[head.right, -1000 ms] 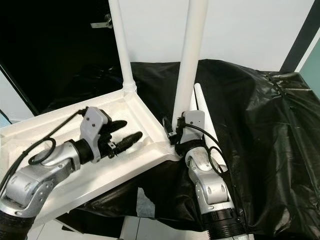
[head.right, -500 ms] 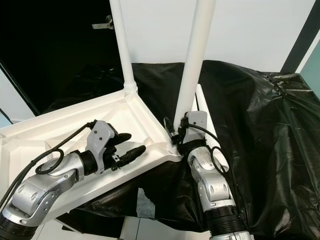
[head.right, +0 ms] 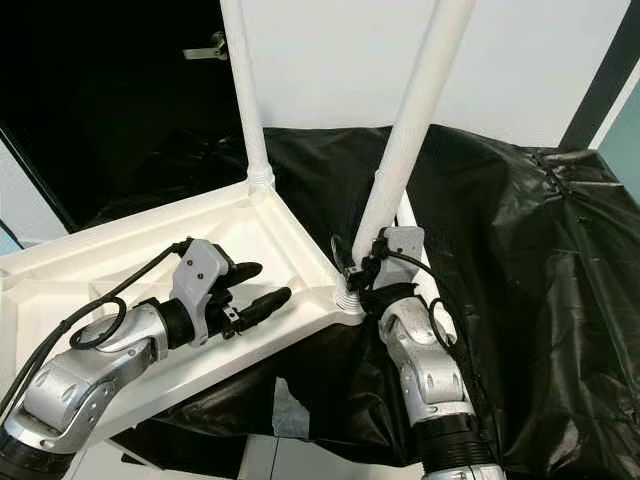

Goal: Building children table

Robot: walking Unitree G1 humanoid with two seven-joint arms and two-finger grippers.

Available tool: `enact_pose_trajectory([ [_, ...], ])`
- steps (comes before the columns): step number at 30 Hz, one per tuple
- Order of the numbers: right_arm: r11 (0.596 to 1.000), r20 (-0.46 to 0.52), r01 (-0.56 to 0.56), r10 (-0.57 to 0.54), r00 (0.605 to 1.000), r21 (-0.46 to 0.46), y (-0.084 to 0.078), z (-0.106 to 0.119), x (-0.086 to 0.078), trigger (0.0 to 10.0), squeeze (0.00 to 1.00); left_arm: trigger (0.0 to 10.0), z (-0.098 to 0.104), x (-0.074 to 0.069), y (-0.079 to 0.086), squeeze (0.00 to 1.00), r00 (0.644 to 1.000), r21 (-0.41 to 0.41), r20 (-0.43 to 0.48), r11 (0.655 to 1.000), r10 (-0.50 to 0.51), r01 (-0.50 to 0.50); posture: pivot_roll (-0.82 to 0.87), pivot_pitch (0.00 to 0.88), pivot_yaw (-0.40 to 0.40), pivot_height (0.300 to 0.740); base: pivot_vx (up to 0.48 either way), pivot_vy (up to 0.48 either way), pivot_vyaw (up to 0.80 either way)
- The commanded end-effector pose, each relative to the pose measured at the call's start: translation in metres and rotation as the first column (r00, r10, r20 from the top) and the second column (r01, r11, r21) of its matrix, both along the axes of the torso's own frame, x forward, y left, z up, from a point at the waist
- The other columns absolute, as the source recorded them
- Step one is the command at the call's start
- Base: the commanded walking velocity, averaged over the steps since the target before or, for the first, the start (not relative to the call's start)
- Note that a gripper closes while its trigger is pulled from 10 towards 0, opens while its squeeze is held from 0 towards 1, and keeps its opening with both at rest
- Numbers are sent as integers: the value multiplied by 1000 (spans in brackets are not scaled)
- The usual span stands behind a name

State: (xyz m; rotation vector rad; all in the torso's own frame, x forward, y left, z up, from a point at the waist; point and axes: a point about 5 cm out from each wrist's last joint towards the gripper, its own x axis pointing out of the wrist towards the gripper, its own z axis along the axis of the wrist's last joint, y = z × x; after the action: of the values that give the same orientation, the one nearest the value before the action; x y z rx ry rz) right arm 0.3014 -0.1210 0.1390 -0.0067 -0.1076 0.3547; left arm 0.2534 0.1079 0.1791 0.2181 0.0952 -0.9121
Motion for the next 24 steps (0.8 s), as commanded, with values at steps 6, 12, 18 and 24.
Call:
enact_pose_trajectory([
  [6,979,-125,-95,73,990,-179,-1,-45,-17,10000,0,10000,4,0,4,0,998,18,6,998,-62,62,92,0,15,740,0,0,0],
  [12,969,-122,-140,117,986,-206,-1,-52,-22,10000,0,10000,6,1,6,0,998,19,12,998,-60,60,93,0,19,740,0,0,0],
  [18,952,-98,-202,184,978,-229,-2,-57,-27,10000,0,10000,10,3,8,0,998,25,22,998,-55,55,99,0,31,740,0,0,0],
  [24,964,-147,-206,182,972,-169,-4,-65,-29,10000,0,10000,12,4,9,0,998,27,28,998,-52,51,100,0,34,740,0,0,0],
])
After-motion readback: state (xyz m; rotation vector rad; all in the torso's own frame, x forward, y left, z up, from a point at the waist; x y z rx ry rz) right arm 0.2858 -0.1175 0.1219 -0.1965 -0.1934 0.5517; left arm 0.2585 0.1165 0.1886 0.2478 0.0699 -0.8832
